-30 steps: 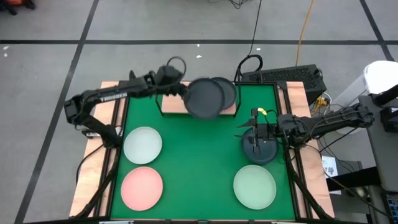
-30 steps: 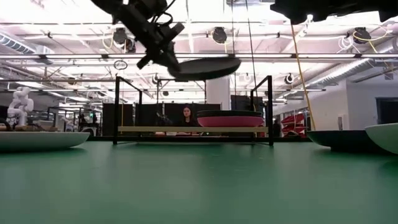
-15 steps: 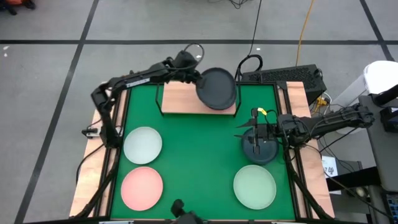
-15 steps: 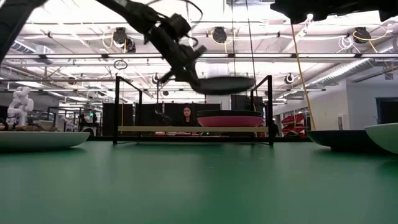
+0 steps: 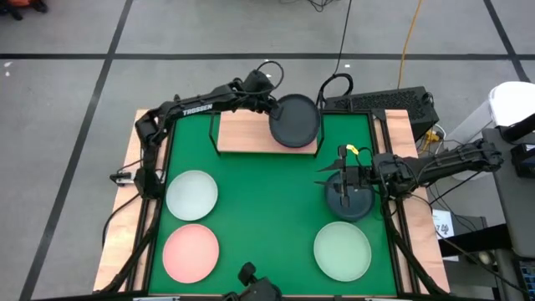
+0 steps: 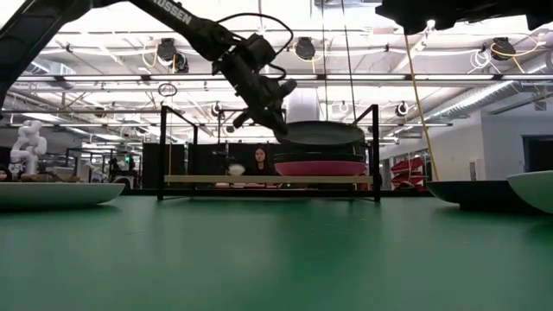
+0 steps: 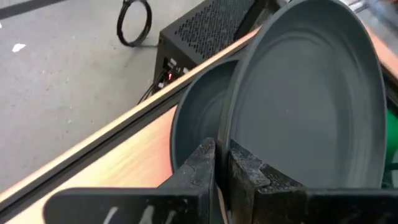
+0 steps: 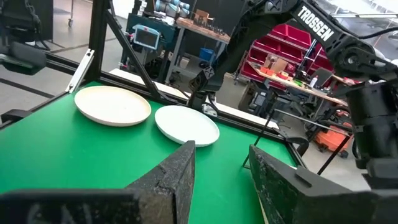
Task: Place and stack plates onto a shelf
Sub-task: Stack the dark green plate on top of the other dark green plate on the shelf, then put the dark blue plate on the shelf
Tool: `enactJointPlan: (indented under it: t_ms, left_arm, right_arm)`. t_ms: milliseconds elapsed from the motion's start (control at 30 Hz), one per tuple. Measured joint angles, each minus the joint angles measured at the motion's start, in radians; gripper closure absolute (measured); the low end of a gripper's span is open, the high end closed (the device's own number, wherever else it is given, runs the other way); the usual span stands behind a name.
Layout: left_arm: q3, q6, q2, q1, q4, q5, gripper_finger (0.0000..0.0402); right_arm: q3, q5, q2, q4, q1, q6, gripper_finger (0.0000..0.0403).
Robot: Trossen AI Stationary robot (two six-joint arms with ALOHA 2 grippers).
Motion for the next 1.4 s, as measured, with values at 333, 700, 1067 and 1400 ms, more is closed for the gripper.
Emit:
enactJointPlan:
  t_ms: [333,700,1067,1400]
  left_arm:
    - [-0.001,0.067,0.001,-0.005,-0.007,-0.001,0.0369]
    - [-0.001,0.108,0.001,-0.005,0.001,-0.001,0.036]
    - [-0.002,0.105,-0.004,-0.005,0.017,-0.001,0.0287]
    - [-0.003,0.195,-0.17,0.002,-0.042,0.011,0.0286]
  right_arm:
    - [0.0,0.0,0.0,0.001,0.0,0.002,0.0271]
    - [0.0,0.0,0.0,0.003,0.0,0.003,0.0271]
    - [0.0,0.0,0.0,0.003,0.0,0.003,0.0271]
    - [0.0,0.0,0.0,-0.009,0.0,0.004,0.0271]
